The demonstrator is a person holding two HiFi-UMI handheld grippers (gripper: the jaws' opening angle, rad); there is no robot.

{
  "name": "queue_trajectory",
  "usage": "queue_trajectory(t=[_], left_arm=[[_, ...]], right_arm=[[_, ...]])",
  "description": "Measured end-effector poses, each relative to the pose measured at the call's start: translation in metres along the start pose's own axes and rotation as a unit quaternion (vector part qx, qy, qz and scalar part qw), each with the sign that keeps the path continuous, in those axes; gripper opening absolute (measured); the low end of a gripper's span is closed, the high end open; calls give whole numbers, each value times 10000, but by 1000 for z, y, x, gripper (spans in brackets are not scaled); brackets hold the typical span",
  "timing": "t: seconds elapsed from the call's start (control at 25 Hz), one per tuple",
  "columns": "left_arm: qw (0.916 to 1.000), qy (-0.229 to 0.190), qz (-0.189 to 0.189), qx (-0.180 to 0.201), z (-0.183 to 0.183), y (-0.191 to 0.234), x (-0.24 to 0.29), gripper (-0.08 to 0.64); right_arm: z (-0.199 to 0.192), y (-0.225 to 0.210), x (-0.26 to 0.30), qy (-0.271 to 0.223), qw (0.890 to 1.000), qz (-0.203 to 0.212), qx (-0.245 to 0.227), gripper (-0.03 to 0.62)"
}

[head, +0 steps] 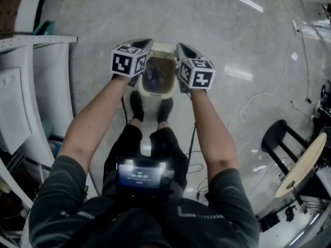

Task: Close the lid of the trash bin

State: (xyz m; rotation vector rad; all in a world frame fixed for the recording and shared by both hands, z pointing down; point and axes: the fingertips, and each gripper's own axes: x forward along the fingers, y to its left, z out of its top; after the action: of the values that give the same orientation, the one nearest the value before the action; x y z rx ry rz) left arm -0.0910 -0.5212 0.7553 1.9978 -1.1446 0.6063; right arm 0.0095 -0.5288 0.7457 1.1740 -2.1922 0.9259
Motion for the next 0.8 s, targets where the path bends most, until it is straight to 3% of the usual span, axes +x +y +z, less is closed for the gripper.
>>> queue_trajectory(t=[0.36,0.8], left_arm=[[9999,42,-126,-69,-17,-5,-3,-6],[9993,277,-187,-185,-75,-26,-28,-7]], right_arm=[[-21,0,-3,131,9994,85,316,10],[-81,10,-35,323,9987,-85,392,11]])
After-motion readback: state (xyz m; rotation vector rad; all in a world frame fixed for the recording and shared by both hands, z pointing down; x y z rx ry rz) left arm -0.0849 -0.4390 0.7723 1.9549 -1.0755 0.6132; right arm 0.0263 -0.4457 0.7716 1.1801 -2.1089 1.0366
